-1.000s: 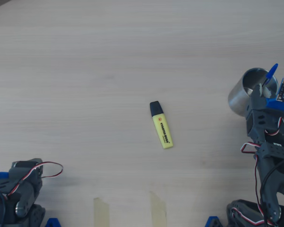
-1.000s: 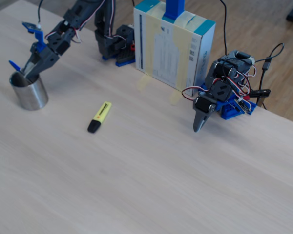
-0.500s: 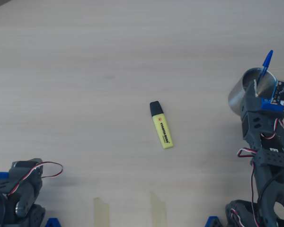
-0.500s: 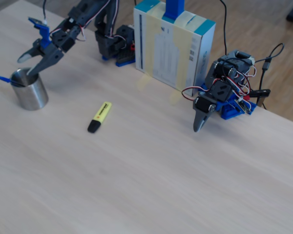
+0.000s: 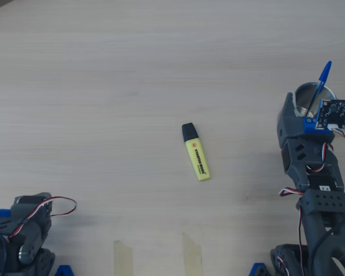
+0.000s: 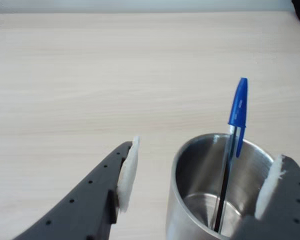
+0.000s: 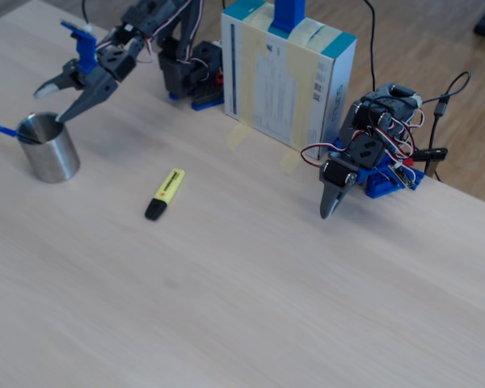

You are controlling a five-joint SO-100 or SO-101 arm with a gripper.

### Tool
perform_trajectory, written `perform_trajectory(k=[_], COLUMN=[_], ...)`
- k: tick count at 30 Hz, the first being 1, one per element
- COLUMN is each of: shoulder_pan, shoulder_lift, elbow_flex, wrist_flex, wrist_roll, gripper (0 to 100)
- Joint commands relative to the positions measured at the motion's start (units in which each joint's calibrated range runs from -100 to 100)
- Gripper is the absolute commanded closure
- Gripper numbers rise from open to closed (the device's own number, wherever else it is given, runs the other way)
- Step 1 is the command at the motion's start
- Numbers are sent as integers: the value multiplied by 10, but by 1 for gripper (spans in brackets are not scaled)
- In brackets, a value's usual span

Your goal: Grab the blue pen and put it in the silver cup.

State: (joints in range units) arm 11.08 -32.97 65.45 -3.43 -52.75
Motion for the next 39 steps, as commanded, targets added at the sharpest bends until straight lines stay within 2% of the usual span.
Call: perform_trajectory(k=[1, 17, 39], shoulder_pan=[-20, -108, -109], shoulder_lift=[-62, -307, -562], elbow_flex=[-10, 0, 224], wrist_flex=[48, 386, 592], wrist_roll=[-3, -1, 0], gripper=[61, 61, 61])
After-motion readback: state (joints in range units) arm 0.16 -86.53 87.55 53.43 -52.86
